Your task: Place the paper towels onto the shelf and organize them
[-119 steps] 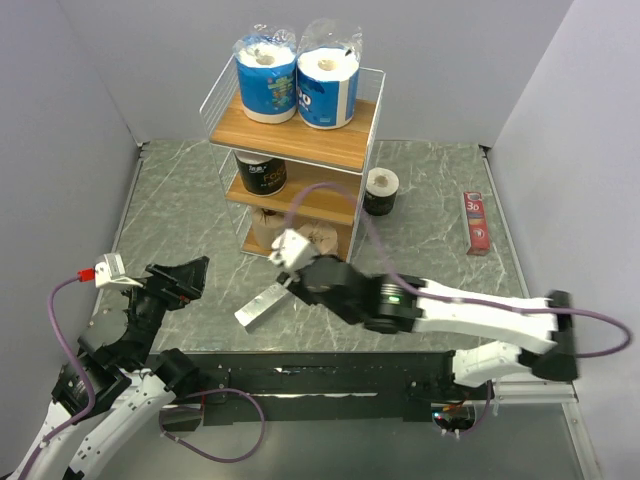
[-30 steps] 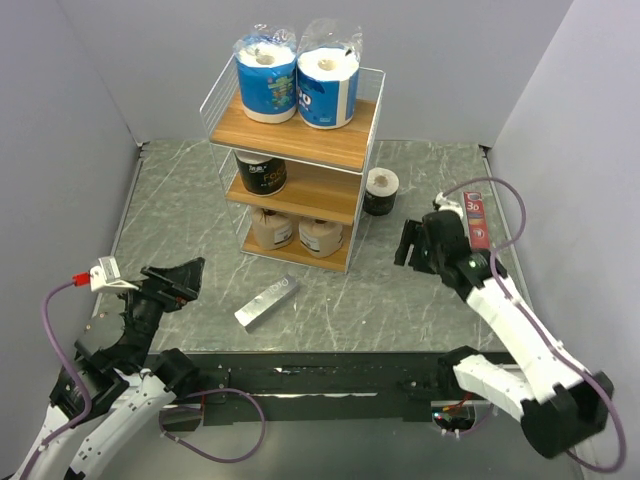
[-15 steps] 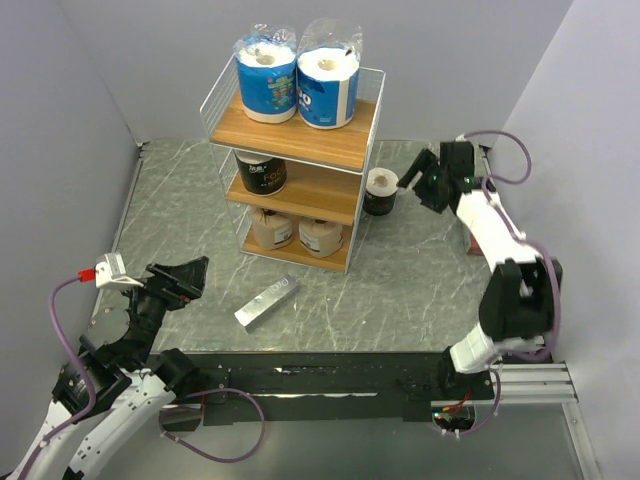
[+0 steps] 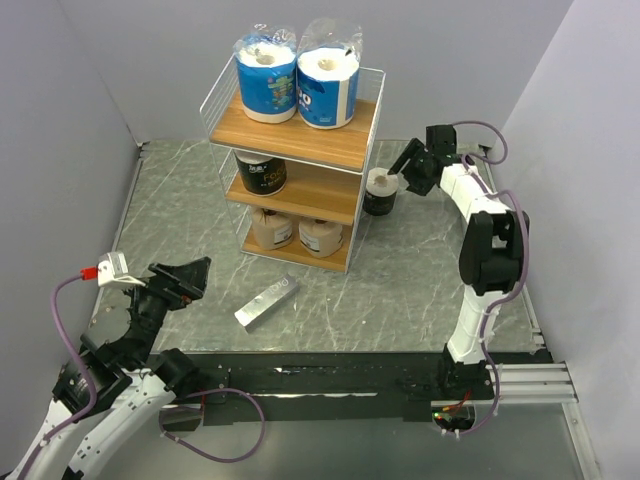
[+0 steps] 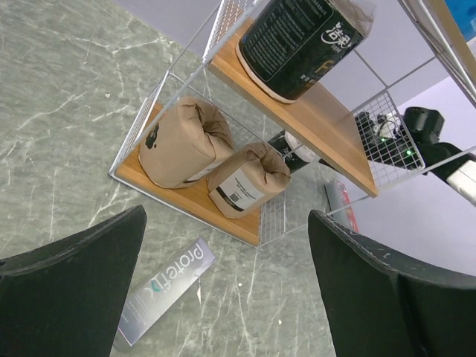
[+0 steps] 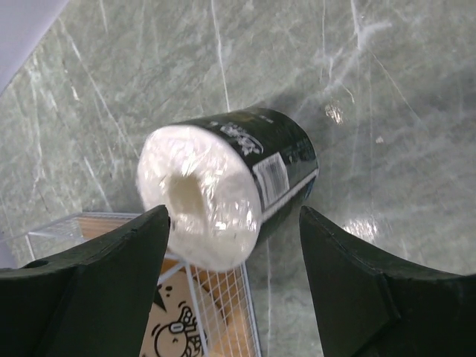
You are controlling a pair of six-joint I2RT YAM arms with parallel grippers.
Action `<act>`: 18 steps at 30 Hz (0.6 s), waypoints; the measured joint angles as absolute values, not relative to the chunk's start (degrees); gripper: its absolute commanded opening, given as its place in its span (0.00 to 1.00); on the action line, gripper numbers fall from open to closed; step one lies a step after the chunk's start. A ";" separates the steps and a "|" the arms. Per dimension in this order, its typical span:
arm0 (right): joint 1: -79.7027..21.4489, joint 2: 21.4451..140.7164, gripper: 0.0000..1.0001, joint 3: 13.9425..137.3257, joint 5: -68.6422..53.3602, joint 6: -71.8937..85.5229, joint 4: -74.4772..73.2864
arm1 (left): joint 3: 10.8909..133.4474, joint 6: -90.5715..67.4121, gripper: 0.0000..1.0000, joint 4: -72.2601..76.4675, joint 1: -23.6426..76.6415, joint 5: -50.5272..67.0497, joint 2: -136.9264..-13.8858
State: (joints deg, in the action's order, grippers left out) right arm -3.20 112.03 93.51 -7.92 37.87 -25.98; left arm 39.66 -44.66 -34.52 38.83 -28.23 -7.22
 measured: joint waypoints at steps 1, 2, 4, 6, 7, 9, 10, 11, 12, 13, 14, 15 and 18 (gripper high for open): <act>-3.20 112.92 0.76 93.93 -8.23 37.85 -25.78 | 39.66 -44.66 0.97 -34.52 38.83 -28.16 -7.35; -3.20 113.67 0.76 94.17 -8.51 37.85 -25.63 | 39.64 -44.66 0.96 -34.54 38.83 -28.10 -7.49; -3.20 114.89 0.75 94.21 -9.17 37.85 -25.41 | 39.64 -44.66 0.96 -34.50 38.83 -28.05 -7.70; -3.20 115.79 0.75 94.19 -9.80 37.89 -25.28 | 39.64 -44.66 0.96 -34.54 38.83 -28.03 -7.75; -3.20 116.03 0.74 94.17 -10.07 37.89 -25.17 | 39.64 -44.66 0.96 -34.50 38.83 -28.03 -7.75; -3.20 116.18 0.72 94.06 -10.46 37.91 -24.67 | 39.64 -44.66 0.96 -34.52 38.83 -28.03 -7.75; -3.22 116.18 0.70 94.02 -10.63 37.91 -24.38 | 39.64 -44.66 0.96 -34.52 38.83 -28.01 -7.75; -3.20 116.18 0.69 93.82 -10.76 37.91 -23.83 | 39.64 -44.66 0.97 -34.50 38.83 -27.99 -7.75; -3.22 116.18 0.68 93.69 -10.94 37.89 -23.46 | 39.64 -44.66 0.96 -34.50 38.83 -27.97 -7.75; -3.22 116.20 0.67 93.62 -11.14 37.85 -23.24 | 39.64 -44.66 0.96 -34.52 38.83 -27.90 -7.75; -3.22 116.27 0.68 93.58 -11.25 37.85 -23.18 | 39.64 -44.66 0.96 -34.52 38.83 -27.86 -7.75; -3.22 116.31 0.67 93.58 -11.31 37.82 -23.16 | 39.64 -44.66 0.96 -34.50 38.83 -27.86 -7.75; -3.22 116.62 0.67 93.58 -11.29 37.80 -23.14 | 39.64 -44.66 0.96 -34.52 38.83 -27.83 -7.75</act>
